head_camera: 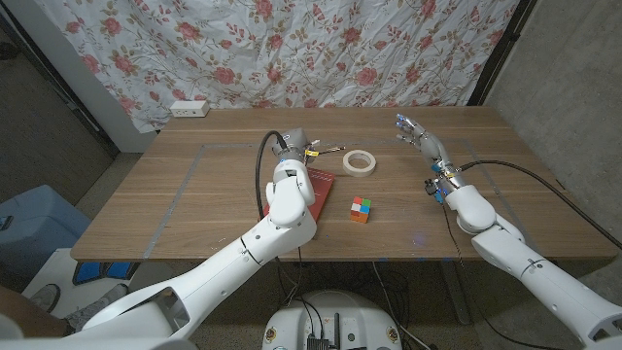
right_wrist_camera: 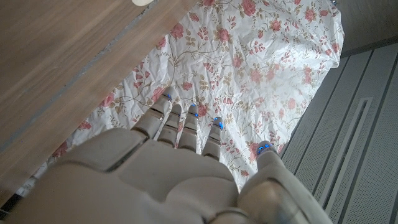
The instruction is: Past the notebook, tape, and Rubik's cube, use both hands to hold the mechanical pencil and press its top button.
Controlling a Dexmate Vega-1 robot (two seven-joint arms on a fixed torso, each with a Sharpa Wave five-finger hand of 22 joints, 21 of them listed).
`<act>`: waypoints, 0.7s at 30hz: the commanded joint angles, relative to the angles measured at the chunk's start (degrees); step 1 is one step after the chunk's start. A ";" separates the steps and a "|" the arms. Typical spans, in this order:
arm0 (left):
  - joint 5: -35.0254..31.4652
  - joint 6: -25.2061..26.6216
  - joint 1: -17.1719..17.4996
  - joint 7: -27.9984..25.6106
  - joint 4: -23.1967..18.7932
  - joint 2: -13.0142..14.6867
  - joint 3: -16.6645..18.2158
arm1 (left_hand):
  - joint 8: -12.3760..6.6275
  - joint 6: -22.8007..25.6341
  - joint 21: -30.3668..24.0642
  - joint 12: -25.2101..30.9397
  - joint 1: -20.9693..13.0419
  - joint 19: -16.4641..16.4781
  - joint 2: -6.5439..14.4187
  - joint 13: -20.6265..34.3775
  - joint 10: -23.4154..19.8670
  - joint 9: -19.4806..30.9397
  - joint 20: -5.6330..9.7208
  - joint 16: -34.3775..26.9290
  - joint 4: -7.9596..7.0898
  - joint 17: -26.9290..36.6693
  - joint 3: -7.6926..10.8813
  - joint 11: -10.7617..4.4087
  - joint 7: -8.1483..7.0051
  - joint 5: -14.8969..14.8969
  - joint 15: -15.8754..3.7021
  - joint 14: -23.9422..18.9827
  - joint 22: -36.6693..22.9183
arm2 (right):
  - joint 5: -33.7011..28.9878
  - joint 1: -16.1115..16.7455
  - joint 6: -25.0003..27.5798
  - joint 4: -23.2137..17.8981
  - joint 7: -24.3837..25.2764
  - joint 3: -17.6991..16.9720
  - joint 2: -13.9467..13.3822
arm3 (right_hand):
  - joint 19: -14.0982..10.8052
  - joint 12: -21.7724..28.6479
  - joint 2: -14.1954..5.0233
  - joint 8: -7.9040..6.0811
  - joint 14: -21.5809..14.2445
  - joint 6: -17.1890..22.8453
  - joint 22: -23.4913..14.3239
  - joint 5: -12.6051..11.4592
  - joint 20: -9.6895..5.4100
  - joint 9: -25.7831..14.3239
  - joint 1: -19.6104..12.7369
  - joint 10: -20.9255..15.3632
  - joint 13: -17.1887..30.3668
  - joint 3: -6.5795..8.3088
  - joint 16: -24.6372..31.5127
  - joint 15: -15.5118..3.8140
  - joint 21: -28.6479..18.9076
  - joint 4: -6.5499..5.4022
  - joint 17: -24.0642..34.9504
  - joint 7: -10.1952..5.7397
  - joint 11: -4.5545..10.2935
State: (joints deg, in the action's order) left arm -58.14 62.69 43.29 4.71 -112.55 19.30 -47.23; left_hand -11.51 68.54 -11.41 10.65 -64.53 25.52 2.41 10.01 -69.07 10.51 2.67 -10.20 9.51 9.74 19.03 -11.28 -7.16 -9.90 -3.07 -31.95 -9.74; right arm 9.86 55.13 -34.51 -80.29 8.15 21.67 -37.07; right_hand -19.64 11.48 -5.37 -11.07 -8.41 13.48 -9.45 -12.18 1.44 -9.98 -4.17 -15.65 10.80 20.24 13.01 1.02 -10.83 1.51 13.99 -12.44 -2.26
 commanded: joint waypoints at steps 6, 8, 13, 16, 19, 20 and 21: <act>23.23 4.21 -4.11 -12.73 0.18 -1.28 -0.79 | -0.15 0.07 -0.26 0.25 -0.05 0.56 0.47 0.30 -2.17 0.26 3.24 -0.24 -0.04 0.05 -0.54 -1.39 0.57 -0.33 -9.81 -0.57 -0.27 | -7.91 -1.93 -3.40 2.33 2.01 1.72 0.21 | 0.50 -0.55 -0.34 0.82 0.56 -2.64 -0.25 0.21 -0.20 -0.23 -0.44 1.29 0.19 -0.03 0.15 0.37 0.07 0.61 0.40 -0.21 -0.37; 25.15 4.97 -4.99 -13.23 0.11 -0.88 -1.35 | -0.16 0.10 -0.27 0.26 -0.05 0.59 0.48 0.30 -2.20 0.26 3.19 -0.24 -0.04 0.05 -0.56 -1.38 0.56 -0.33 -9.81 -0.59 -0.28 | -8.85 -2.00 -3.41 2.22 2.27 1.84 0.01 | 0.77 -0.62 -0.39 1.04 1.11 -3.54 -0.26 0.22 -0.21 -0.22 -0.40 1.65 0.18 -0.04 -0.02 0.57 0.14 0.66 0.48 -0.18 -0.37; 29.73 5.98 -6.24 -15.77 -0.21 -0.42 -1.90 | -0.17 0.16 -0.28 0.27 -0.06 0.65 0.50 0.31 -2.28 0.29 3.11 -0.22 -0.02 0.04 -0.63 -1.39 0.74 -0.35 -9.78 -0.62 -0.28 | -10.59 -1.70 -2.85 1.40 3.25 1.89 -0.39 | 1.28 -0.83 -0.47 1.28 1.87 -5.23 -0.26 0.26 -0.13 -0.19 -0.26 2.66 0.17 -0.10 -0.22 0.68 0.24 0.72 0.63 -0.20 -0.13; 32.31 6.98 -7.04 -17.11 -0.46 -0.32 -2.22 | -0.17 0.16 -0.28 0.28 -0.03 0.66 0.49 0.31 -2.35 0.29 3.08 -0.22 -0.03 0.03 -0.67 -1.36 0.74 -0.35 -9.76 -0.63 -0.28 | -11.71 -1.50 -2.58 0.94 3.84 1.96 -0.63 | 1.60 -0.97 -0.60 1.31 2.22 -6.00 -0.27 0.26 -0.10 -0.18 -0.13 3.35 0.16 -0.11 -0.27 0.61 0.28 0.67 0.75 -0.22 0.07; 34.81 7.68 -7.70 -18.38 -0.86 -0.07 -2.47 | -0.12 0.07 -0.28 0.28 0.01 0.68 0.49 0.31 -2.41 0.31 2.97 -0.21 -0.05 0.03 -0.73 -1.34 0.75 -0.36 -9.74 -0.65 -0.29 | -12.84 -1.21 -2.27 0.42 4.63 1.97 -0.81 | 1.96 -0.98 -0.67 1.26 2.60 -6.55 -0.27 0.27 -0.11 -0.18 -0.01 3.76 0.16 -0.15 -0.34 0.65 0.34 0.64 0.84 -0.23 0.14; 35.60 7.76 -7.74 -18.98 -1.03 -0.05 -2.42 | -0.12 0.07 -0.29 0.28 0.01 0.71 0.49 0.31 -2.41 0.31 2.93 -0.21 -0.05 0.03 -0.74 -1.35 0.73 -0.36 -9.73 -0.66 -0.29 | -13.00 -1.10 -2.15 0.26 4.80 1.97 -0.83 | 1.99 -0.97 -0.67 1.25 2.64 -6.63 -0.27 0.27 -0.14 -0.17 0.00 3.81 0.16 -0.16 -0.35 0.72 0.33 0.64 0.85 -0.23 0.15; 36.37 7.87 -7.67 -19.73 -1.14 -0.19 -2.26 | -0.11 0.05 -0.29 0.27 0.01 0.72 0.49 0.31 -2.39 0.31 2.89 -0.21 -0.04 0.02 -0.75 -1.35 0.78 -0.36 -9.73 -0.66 -0.29 | -13.31 -1.08 -2.38 0.32 4.98 2.02 -0.87 | 2.09 -1.01 -0.67 1.23 2.69 -6.75 -0.27 0.27 -0.06 -0.17 0.04 4.02 0.15 -0.17 -0.36 0.76 0.34 0.64 0.86 -0.23 0.25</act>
State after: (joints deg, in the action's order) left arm -32.28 67.82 37.73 -9.12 -112.72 18.72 -48.79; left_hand -11.34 68.59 -11.41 10.53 -64.54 25.72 2.39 10.00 -69.75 10.53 2.46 -10.20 9.46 9.60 18.50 -11.26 -6.73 -9.90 -3.07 -31.95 -9.74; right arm 0.17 53.58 -37.18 -78.76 11.22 23.34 -37.26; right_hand -17.75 10.57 -5.37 -10.14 -5.91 7.22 -9.45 -12.18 1.24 -9.98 -4.17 -11.95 10.80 20.01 12.61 1.65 -10.59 1.74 14.52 -12.49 -2.04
